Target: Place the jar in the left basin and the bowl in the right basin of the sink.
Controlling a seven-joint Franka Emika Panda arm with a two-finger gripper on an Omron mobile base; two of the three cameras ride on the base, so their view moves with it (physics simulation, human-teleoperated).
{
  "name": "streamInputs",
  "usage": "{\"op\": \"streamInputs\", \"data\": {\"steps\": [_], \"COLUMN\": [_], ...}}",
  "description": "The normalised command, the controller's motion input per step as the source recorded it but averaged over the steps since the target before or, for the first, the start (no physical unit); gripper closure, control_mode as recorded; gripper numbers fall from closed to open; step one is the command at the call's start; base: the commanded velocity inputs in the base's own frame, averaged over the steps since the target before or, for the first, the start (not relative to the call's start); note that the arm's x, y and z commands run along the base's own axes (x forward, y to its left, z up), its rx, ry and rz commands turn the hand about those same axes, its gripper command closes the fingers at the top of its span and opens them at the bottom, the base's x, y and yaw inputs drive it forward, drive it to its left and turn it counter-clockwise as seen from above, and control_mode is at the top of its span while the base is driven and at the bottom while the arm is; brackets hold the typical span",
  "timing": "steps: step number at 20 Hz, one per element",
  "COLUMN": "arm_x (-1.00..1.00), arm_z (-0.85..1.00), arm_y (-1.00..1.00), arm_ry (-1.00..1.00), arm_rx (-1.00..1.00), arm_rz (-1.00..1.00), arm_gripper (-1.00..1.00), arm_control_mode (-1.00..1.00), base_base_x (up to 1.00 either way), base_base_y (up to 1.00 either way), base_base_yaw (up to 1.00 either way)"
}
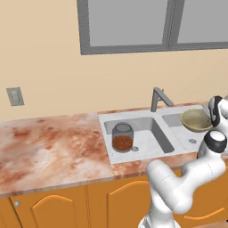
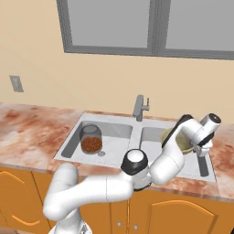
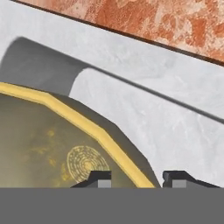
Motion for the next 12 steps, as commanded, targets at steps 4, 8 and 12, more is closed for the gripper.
{"op": "streamInputs", "data": {"steps": [4, 8, 12], "arm_x": [0.41, 0.24, 0.14], "arm_z": [0.00, 0.00, 0.02], "arm_y": [0.01, 0.08, 0.09], "arm_ry": [0.00, 0.10, 0.16], "arm_rx": [0.08, 0.12, 0.10], "arm_rz": [0.00, 0.01, 0.01], "arm_gripper": [1.00, 1.00, 1.00], "arm_control_mode": [-1.00, -1.00, -1.00], "base_base_x": [0.00, 0.00, 0.00], "base_base_y": [0.00, 0.00, 0.00], "base_base_yaw": [0.00, 0.00, 0.00]}}
